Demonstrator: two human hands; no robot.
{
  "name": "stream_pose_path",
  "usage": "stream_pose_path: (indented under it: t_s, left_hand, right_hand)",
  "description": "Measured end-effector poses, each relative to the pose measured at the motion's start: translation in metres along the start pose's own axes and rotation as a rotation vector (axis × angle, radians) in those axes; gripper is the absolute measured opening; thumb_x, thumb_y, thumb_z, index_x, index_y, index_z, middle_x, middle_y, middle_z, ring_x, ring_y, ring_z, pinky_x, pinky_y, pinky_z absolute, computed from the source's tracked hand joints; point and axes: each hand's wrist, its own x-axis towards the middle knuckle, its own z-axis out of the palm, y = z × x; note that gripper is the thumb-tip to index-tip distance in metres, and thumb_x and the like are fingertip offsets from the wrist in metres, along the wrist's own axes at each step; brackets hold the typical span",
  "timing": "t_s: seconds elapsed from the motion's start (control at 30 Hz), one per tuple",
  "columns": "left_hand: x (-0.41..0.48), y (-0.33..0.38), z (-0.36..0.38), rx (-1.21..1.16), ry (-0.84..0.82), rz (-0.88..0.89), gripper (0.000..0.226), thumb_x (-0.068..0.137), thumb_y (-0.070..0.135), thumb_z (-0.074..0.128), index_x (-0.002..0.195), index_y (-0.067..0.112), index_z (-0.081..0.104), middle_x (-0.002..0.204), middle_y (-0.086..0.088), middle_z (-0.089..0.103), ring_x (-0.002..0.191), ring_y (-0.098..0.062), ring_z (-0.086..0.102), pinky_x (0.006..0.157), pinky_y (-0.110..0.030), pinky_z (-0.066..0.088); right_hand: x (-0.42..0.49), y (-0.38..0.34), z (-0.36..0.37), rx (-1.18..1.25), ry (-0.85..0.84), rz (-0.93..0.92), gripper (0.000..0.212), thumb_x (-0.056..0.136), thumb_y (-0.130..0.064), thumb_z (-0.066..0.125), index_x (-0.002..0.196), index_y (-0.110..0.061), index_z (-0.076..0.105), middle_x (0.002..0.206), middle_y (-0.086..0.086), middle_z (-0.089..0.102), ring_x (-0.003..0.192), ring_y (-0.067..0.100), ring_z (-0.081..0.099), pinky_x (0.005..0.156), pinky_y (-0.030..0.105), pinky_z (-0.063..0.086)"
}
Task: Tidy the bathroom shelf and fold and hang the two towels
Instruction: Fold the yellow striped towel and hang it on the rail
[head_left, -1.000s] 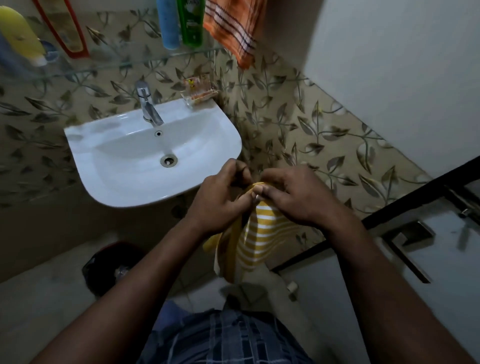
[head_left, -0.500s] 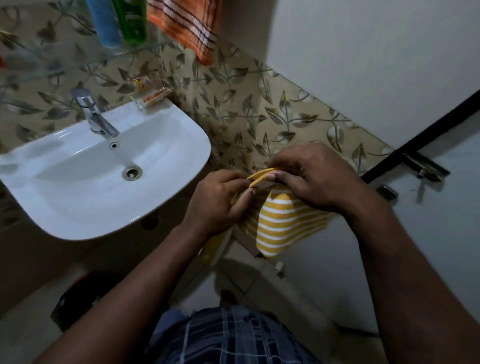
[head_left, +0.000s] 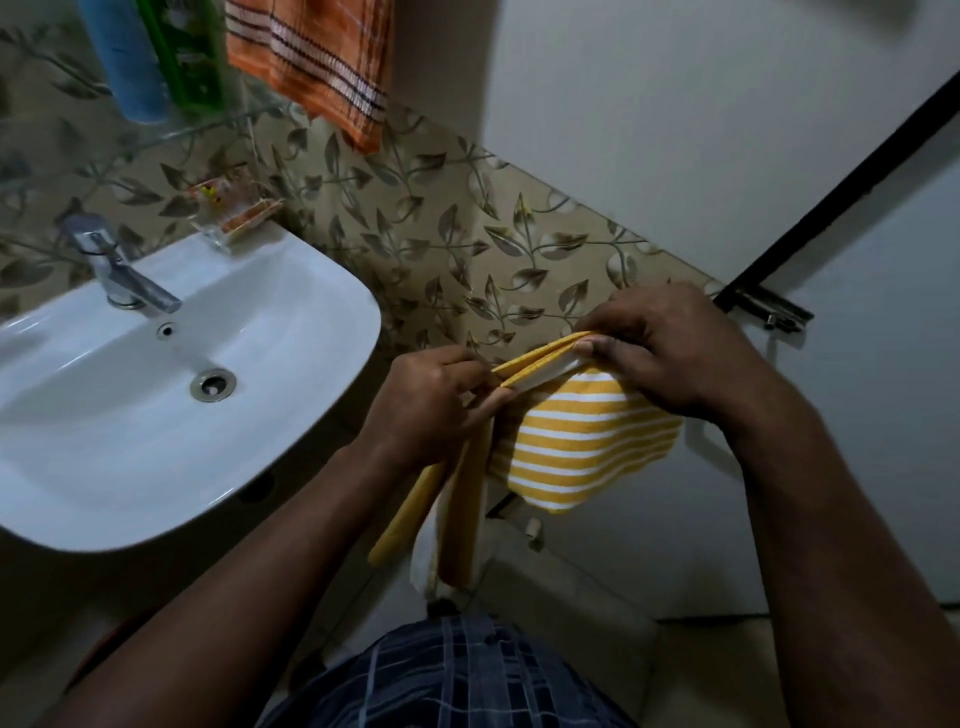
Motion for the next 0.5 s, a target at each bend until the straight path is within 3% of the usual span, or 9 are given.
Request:
stream_pose_path:
  t_s: [0.17,0.33,0.43,0.5]
  left_hand:
    - [0.005,0.006,-0.004,-0.051,-0.041,0.065,0.013,0.089,0.028,0.081,0.089,0.015,0.078,0.087,0.003,0.070,0.071,-0.008,0.064,0.060,-0.018,0.048]
    - [0.012,0.010,-0.001,-0.098,0.043,-0.039,0.019,0.089,0.023,0.081,0.080,0.018,0.065,0.076,0.006,0.065,0.068,-0.011,0.062,0.058,-0.037,0.056]
    - [0.015,0.013,-0.003,-0.113,0.017,-0.020,0.014,0.090,0.023,0.080,0.086,0.018,0.067,0.079,0.005,0.068,0.071,-0.011,0.064,0.062,-0.036,0.058]
    - [0.017,0.017,-0.003,-0.133,-0.007,-0.046,0.014,0.092,0.024,0.078,0.102,0.020,0.069,0.090,0.007,0.071,0.079,-0.007,0.066,0.068,-0.030,0.059]
  right_hand:
    - [-0.005,-0.002,-0.009,-0.028,0.027,0.032,0.038,0.090,-0.052,0.056,0.105,-0.029,0.081,0.091,-0.009,0.075,0.089,0.019,0.064,0.089,0.048,0.051]
    - [-0.009,0.006,-0.011,-0.051,0.060,0.024,0.047,0.089,-0.060,0.051,0.107,-0.028,0.081,0.082,-0.019,0.060,0.084,0.013,0.056,0.076,0.036,0.043]
    - [-0.011,0.013,-0.015,-0.052,0.062,0.042,0.046,0.089,-0.058,0.053,0.107,-0.028,0.082,0.084,-0.012,0.067,0.084,0.016,0.059,0.073,0.037,0.049]
    - [-0.013,0.014,-0.017,-0.050,0.084,0.044,0.041,0.088,-0.054,0.057,0.107,-0.027,0.082,0.087,-0.007,0.071,0.084,0.016,0.059,0.075,0.041,0.052]
